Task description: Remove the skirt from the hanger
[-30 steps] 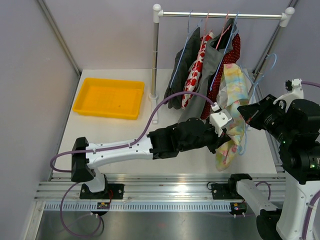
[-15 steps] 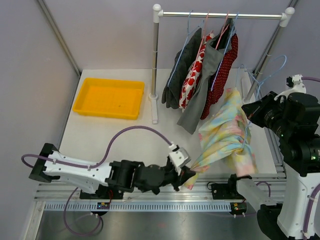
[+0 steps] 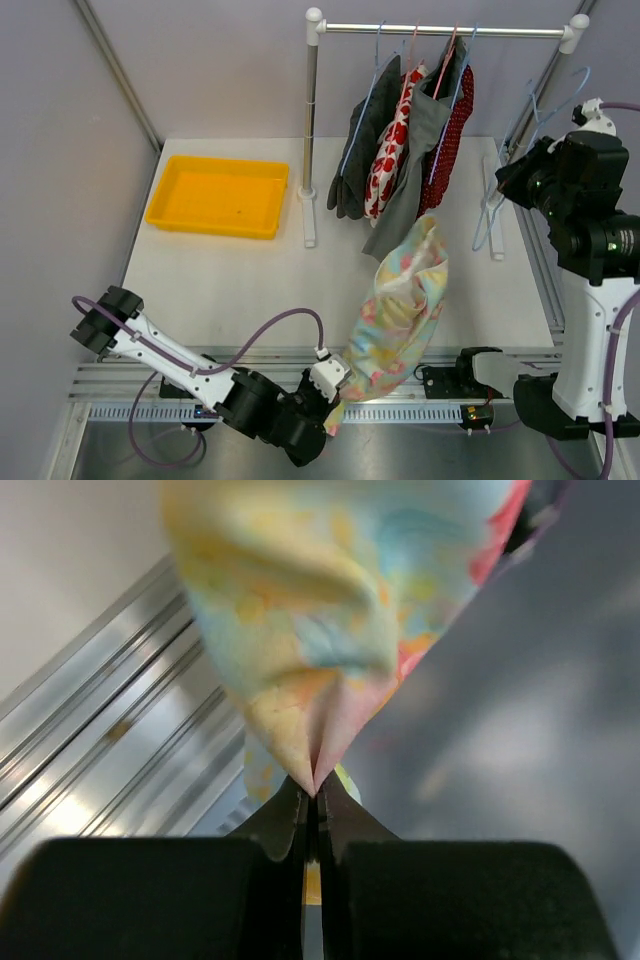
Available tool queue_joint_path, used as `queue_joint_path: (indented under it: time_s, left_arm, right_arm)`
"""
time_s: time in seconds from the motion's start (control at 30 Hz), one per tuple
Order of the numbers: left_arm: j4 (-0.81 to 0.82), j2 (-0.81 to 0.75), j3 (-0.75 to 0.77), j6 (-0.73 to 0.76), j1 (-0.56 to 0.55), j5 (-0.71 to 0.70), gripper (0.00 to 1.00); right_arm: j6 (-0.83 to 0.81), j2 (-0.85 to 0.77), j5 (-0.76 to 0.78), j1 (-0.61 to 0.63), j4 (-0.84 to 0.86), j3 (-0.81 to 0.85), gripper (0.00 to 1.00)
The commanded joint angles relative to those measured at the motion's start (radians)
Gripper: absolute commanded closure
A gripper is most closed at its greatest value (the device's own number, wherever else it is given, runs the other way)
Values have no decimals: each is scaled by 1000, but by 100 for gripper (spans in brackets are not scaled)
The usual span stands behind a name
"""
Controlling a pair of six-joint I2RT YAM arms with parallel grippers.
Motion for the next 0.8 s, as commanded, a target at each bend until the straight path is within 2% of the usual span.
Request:
queue_joint_path:
  time_s: [0.0,0.1,0.23,0.37,0.47,0.5,0.53,0.57,0.63,0.67,0.7,0.77]
  left_arm:
    - [-190,27,-13,-133,-13,-26,100]
    - [-223,-18,2,-90,11,-83,100]
    - [-372,-121,135,39,88,-187,100]
    - [-449,-231,270,284,207,-241,100]
    - [-438,-295,346,447,344,-243,100]
    - [-432,-308,404,557,423,-243,100]
    - [-405,-326,431,615,463,-238,100]
    - [-379,-337,459,737,505,-231,100]
    - [-270,-355,528,867,640,-198,100]
    - [-236,-354,554,968,692,-136,100]
    - [-208,-346,603,1010,806,-99,100]
    - [-173,-291,668,1091,930,28,100]
  right_arm:
    - [-58,46,105,-9,196,84,100]
    - [-78,98,105,-9,208,132,100]
    - [-84,157,84,-9,245,167,100]
    - [-94,207,65,-9,286,178,100]
    - [-104,252,59,-9,314,198,100]
    - [-106,263,56,-10,320,210,100]
    - [-106,284,47,-9,326,213,100]
    - [-108,293,45,-9,337,218,100]
    - [-108,321,49,-10,344,235,100]
    - [-106,330,47,-9,346,242,100]
    - [-108,338,45,-9,346,258,100]
    - [-111,358,47,-9,352,265,100]
